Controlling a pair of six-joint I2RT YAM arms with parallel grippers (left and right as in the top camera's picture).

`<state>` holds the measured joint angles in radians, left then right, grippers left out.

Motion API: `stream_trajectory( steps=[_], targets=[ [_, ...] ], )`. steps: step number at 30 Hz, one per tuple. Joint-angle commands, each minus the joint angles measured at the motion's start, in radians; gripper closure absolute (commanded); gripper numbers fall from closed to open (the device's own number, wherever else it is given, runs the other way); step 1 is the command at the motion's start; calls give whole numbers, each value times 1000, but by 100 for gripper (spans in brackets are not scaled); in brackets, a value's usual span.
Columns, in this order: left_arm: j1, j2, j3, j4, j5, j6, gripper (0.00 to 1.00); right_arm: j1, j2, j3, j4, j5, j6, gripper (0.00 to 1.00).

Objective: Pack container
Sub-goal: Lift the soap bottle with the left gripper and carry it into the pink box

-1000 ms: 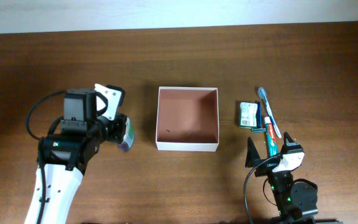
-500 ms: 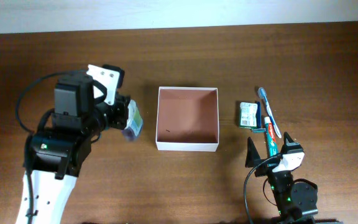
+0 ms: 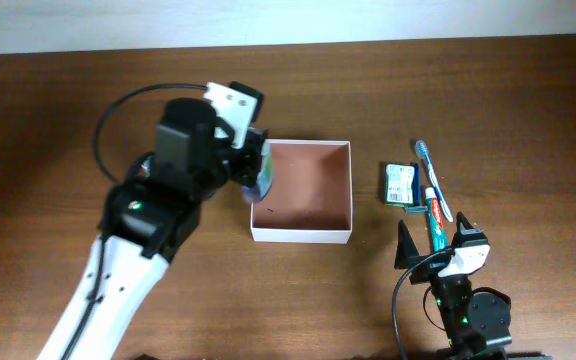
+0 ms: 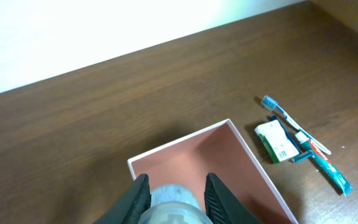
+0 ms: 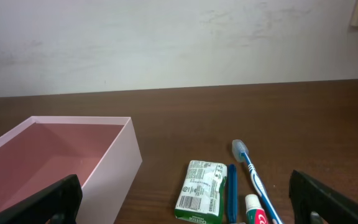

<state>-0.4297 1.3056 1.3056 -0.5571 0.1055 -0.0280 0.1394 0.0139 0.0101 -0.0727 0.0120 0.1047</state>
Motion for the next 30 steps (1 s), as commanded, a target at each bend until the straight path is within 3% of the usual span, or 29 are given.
stream_trajectory(
  steps=[1, 9, 20, 30],
  targets=[
    [-46, 38, 34, 42, -103, -14, 71, 5, -10, -5, -7, -2, 0, 2],
    [-95, 143, 34, 134, -185, -14, 71, 5, -10, -5, -7, -2, 0, 2],
    [-100, 250, 34, 202, -238, -186, 72, 5, -10, -5, -7, -2, 0, 2],
    [-100, 285, 34, 221, -254, -189, 72, 5, -10, -5, -7, -2, 0, 2]
  ],
)
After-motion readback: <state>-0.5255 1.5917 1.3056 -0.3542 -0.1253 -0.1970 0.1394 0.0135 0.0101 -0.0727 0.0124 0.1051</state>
